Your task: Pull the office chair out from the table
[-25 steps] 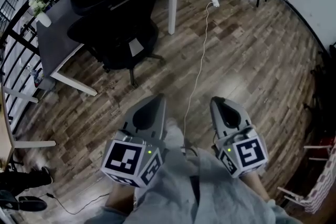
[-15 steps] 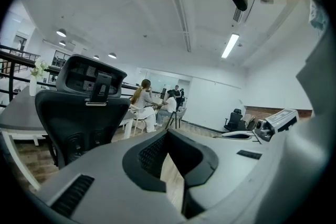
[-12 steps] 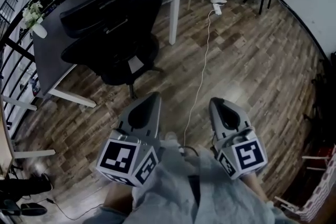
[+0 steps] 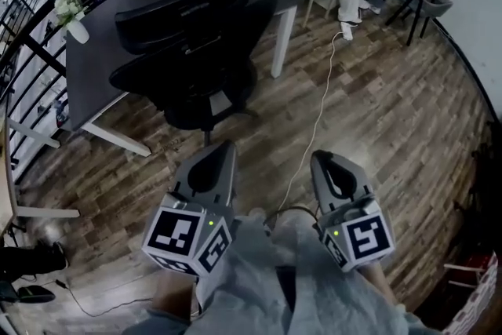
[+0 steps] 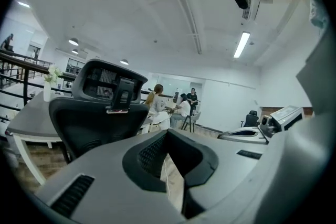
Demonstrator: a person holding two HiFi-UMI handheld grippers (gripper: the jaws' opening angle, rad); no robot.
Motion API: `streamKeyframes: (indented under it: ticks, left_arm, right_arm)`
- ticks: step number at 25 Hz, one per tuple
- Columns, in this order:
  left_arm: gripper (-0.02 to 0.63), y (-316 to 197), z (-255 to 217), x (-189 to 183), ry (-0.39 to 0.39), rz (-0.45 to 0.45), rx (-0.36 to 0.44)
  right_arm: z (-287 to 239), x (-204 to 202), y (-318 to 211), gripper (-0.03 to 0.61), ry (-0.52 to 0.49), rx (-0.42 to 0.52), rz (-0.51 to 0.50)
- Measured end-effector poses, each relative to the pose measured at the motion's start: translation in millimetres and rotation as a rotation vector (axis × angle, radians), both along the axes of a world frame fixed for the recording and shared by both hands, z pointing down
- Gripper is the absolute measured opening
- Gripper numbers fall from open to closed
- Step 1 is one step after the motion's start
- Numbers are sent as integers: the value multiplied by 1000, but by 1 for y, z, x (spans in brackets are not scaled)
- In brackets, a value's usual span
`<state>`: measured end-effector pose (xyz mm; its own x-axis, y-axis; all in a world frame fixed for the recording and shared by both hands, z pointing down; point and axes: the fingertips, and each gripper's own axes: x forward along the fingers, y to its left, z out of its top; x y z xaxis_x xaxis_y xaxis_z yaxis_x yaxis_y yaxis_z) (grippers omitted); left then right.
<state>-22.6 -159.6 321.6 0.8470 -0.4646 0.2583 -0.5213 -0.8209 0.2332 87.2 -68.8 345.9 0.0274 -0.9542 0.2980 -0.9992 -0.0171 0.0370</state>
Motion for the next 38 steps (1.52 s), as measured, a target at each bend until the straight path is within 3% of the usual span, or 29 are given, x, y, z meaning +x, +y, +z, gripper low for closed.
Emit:
streamKeyframes:
  ticks: [14, 27, 38]
  left_arm:
    - [12, -44, -4, -61, 1, -219, 29]
    - [12, -119, -9, -70, 4, -391, 45]
    - [12, -176, -13, -73, 7, -517, 53]
  right_arm:
    - [-4, -2, -70, 3, 21, 23, -104]
    - [-14, 15, -174, 3, 48, 46, -238]
    - [-21, 53, -262, 3, 205, 64, -286]
